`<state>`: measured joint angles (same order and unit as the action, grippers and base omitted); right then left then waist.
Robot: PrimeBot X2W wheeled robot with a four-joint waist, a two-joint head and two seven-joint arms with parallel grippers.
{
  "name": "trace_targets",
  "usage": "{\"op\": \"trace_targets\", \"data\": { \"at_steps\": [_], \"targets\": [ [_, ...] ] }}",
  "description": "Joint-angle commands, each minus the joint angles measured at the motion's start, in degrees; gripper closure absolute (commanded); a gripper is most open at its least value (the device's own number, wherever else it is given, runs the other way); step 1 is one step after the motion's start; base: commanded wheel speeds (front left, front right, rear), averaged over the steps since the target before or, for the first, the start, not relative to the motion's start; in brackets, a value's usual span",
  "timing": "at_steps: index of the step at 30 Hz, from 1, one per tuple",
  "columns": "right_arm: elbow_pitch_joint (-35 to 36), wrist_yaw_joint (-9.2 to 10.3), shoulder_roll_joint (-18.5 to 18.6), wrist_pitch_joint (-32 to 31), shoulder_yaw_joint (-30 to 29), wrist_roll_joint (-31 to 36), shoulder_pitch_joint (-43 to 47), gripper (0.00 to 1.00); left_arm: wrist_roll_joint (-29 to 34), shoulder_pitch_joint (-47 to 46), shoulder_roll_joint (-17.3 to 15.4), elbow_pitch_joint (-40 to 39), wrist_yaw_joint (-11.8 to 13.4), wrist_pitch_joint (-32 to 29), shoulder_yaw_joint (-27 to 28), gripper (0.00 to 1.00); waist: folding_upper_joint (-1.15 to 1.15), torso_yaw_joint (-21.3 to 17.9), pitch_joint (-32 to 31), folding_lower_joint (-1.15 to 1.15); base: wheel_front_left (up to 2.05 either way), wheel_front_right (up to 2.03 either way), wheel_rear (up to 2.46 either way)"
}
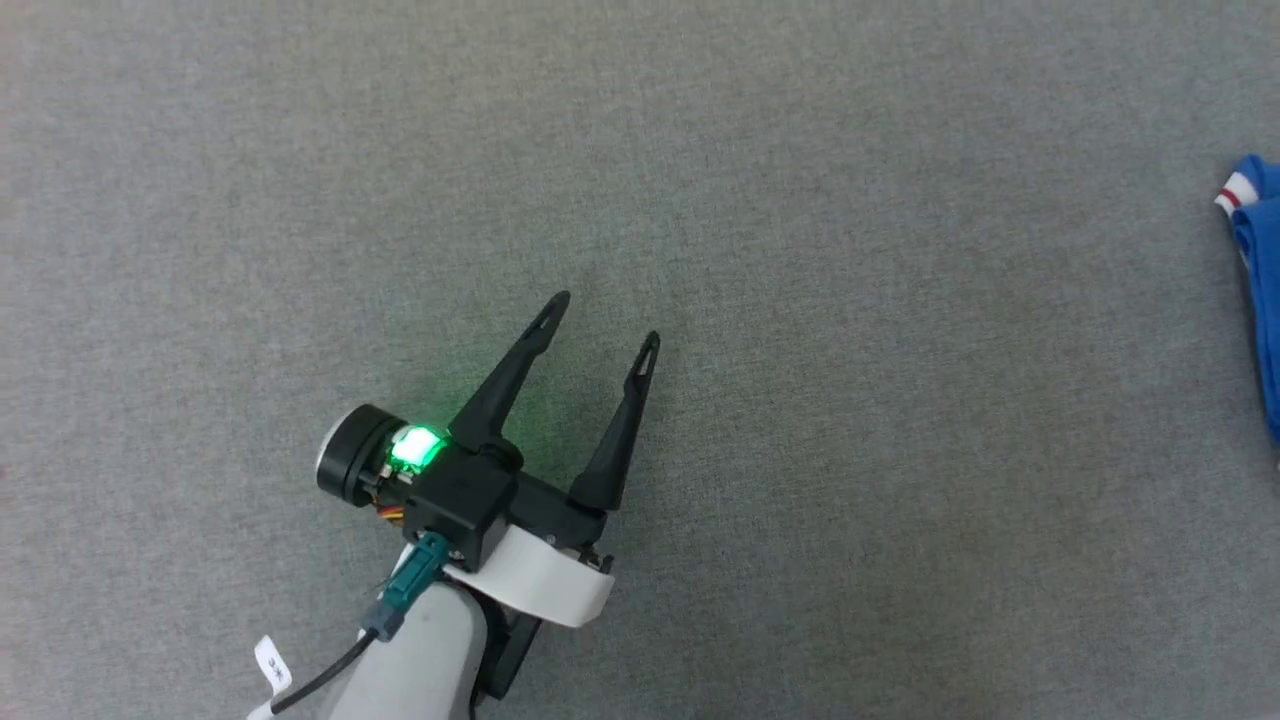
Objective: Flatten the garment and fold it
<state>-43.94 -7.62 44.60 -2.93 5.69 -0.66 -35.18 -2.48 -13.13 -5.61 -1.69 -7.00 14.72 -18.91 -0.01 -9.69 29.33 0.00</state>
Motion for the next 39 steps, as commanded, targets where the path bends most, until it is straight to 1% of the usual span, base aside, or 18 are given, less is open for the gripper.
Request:
{"op": "trace_targets", "data": {
  "at_steps": [1, 7, 9, 10, 15, 16, 18, 24, 25, 28, 32, 36, 39],
  "targets": [
    [-0.2, 0.13, -0.6, 0.8, -1.2, 1.5, -1.2, 0.0, -0.3, 0.1, 0.1, 0.4, -0.1, 0.3, 0.4, 0.0, 0.01, 0.0, -3.3, 0.0, 0.0, 0.0, 0.0],
    [1.9, 0.13, -3.1, 3.2, -0.6, 2.6, -2.0, 0.0, -1.7, 3.4, 0.9, 1.5, 0.8, 0.3, 2.0, 0.0, 0.01, 0.4, -11.4, 0.0, 0.0, 0.0, 0.0],
    [3.1, 0.13, -4.6, 4.4, -0.4, 1.3, -2.4, 0.0, -2.2, 5.0, 1.2, 1.9, 1.3, 0.3, 2.9, 0.0, 0.01, 0.6, -14.4, 0.0, 0.0, 0.0, 0.0],
    [3.1, 0.13, -4.6, 4.4, -0.4, 1.3, -2.4, 0.0, -2.2, 5.0, 1.2, 1.9, 1.3, 0.3, 2.9, 0.0, 0.01, 0.6, -14.4, 0.0, 0.0, 0.0, 0.0],
    [7.2, 0.13, -8.0, 7.7, 0.6, -2.1, -1.7, 0.0, -3.7, 9.1, 1.8, 2.5, 2.9, 0.3, 5.9, 0.0, 0.01, 1.8, -21.0, 0.0, 0.0, 0.0, 0.0],
    [9.3, 0.13, -9.6, 9.1, -0.3, -3.9, -0.4, 0.0, -5.0, 10.6, 2.0, 3.1, 3.2, 0.3, 7.3, 0.0, 0.01, 2.7, -23.2, 0.0, 0.0, 0.0, 0.0],
    [12.0, 0.13, -11.3, 10.8, -1.4, -5.5, 1.9, 0.0, -7.4, 11.5, 2.3, 3.1, 3.4, 0.3, 9.0, 0.0, 0.01, 3.6, -25.1, 0.0, 0.0, 0.0, 0.0],
    [22.7, 0.13, -19.1, 13.1, -6.1, -8.1, 11.4, 0.0, -6.4, 13.9, 2.5, 4.0, 4.8, 0.3, 12.1, 0.0, 0.01, 5.9, -28.8, 0.0, 0.0, 0.0, 0.0],
    [22.7, 0.13, -19.1, 13.1, -6.1, -8.1, 11.4, 0.0, -6.4, 13.9, 2.5, 4.0, 4.8, 0.3, 12.1, 0.0, 0.01, 5.9, -28.8, 0.0, 0.0, 0.0, 0.0],
    [28.6, 0.13, -24.9, 13.5, -8.8, -9.2, 16.5, 0.0, -5.0, 15.0, 2.2, 4.7, 4.9, 0.3, 12.8, 0.0, 0.01, 6.9, -29.9, 0.0, 0.0, 0.0, 0.0],
    [35.0, 0.13, -31.9, 13.7, -10.0, -8.6, 23.1, 0.0, -3.9, 16.2, 2.2, 5.5, 5.6, 0.3, 13.6, 0.0, 0.01, 8.1, -30.9, 0.0, 0.0, 0.0, 0.0],
    [37.8, 0.13, -37.1, 14.5, -10.8, -8.2, 28.7, 0.0, -3.2, 17.1, 2.3, 6.1, 6.4, 0.3, 14.0, 0.0, 0.01, 9.4, -31.4, 0.0, 0.0, 0.0, 0.0],
    [37.8, 0.13, -39.2, 15.0, -10.2, -7.8, 32.0, 0.0, -2.5, 17.6, 2.3, 7.0, 7.3, 0.3, 14.8, 0.0, 0.01, 9.9, -31.7, 0.0, 0.0, 0.0, 0.0]
  ]
}}
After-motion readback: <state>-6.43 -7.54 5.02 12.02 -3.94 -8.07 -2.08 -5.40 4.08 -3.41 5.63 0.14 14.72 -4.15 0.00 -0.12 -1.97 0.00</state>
